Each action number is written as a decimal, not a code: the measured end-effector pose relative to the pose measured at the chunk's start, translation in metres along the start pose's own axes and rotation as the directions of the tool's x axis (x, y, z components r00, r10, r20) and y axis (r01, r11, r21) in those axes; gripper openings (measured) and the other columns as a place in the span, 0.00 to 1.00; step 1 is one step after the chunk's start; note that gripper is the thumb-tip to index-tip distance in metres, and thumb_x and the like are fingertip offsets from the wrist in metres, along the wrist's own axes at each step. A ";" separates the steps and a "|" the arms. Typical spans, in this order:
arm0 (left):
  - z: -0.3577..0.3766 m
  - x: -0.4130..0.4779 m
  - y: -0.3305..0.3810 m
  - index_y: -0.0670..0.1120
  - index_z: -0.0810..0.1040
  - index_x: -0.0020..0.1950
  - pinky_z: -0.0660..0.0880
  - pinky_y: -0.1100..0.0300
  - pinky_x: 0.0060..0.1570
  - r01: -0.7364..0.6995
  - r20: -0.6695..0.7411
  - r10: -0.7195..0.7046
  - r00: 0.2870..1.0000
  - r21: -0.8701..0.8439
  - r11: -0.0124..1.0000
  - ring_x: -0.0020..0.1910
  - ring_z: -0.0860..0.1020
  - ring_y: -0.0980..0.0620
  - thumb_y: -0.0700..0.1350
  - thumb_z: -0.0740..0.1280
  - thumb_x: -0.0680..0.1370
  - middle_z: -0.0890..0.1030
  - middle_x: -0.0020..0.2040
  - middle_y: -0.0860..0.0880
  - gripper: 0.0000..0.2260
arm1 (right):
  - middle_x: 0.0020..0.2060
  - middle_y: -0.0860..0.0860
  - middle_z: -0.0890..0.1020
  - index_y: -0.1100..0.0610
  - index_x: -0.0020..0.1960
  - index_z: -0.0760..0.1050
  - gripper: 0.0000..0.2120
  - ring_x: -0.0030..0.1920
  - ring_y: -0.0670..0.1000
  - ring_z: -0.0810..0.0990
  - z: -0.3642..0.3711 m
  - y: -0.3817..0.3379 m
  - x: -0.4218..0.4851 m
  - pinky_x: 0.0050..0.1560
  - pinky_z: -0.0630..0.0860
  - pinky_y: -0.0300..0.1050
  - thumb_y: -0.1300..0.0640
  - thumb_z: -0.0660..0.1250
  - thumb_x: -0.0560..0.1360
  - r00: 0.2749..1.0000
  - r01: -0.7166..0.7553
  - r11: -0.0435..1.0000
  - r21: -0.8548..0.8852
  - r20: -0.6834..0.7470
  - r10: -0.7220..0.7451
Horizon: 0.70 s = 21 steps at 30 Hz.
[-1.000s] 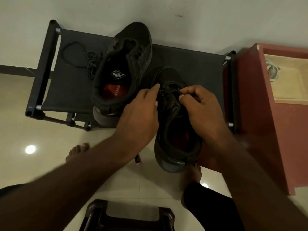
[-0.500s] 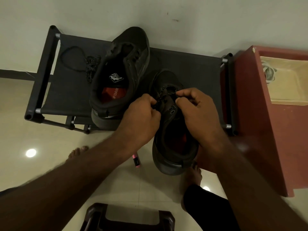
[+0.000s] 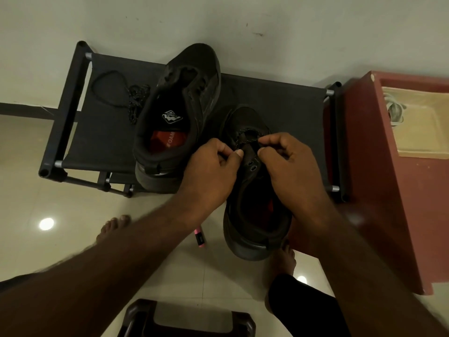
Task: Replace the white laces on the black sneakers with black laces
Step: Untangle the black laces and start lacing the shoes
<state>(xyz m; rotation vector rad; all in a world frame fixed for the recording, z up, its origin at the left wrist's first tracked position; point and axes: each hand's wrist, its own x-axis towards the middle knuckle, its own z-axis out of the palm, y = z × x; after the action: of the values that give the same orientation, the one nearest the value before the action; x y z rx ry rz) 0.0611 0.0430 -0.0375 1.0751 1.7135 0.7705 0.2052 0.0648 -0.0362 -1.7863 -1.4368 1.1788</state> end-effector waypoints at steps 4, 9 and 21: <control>0.004 0.001 -0.001 0.48 0.76 0.47 0.77 0.68 0.34 0.006 -0.042 -0.010 0.999 -0.088 0.996 0.35 0.79 0.61 0.48 0.63 0.82 0.79 0.39 0.50 0.07 | 0.53 0.49 0.82 0.47 0.57 0.79 0.09 0.50 0.46 0.82 -0.002 0.001 0.001 0.45 0.76 0.38 0.54 0.67 0.77 1.000 -0.006 1.000 0.010 0.007 0.006; 0.006 0.000 -0.002 0.49 0.73 0.48 0.73 0.69 0.31 0.001 -0.109 -0.018 0.994 -0.151 0.989 0.30 0.75 0.66 0.45 0.62 0.83 0.77 0.37 0.52 0.04 | 0.53 0.49 0.82 0.47 0.56 0.80 0.09 0.52 0.48 0.82 -0.004 0.000 0.003 0.50 0.80 0.45 0.52 0.67 0.77 1.000 -0.009 1.000 0.005 0.020 0.009; -0.048 -0.032 0.042 0.49 0.78 0.50 0.77 0.65 0.44 -0.208 -0.184 0.145 0.972 -0.395 0.895 0.41 0.82 0.57 0.37 0.63 0.81 0.82 0.37 0.51 0.08 | 0.49 0.48 0.81 0.48 0.52 0.78 0.08 0.48 0.45 0.80 0.006 -0.008 0.003 0.46 0.73 0.39 0.56 0.61 0.78 0.975 0.043 0.999 0.017 -0.221 -0.038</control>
<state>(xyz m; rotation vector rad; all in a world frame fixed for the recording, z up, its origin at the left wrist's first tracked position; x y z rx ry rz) 0.0352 0.0304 0.0275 0.9001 1.4911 1.2950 0.1963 0.0689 -0.0331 -1.8013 -1.3200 0.9387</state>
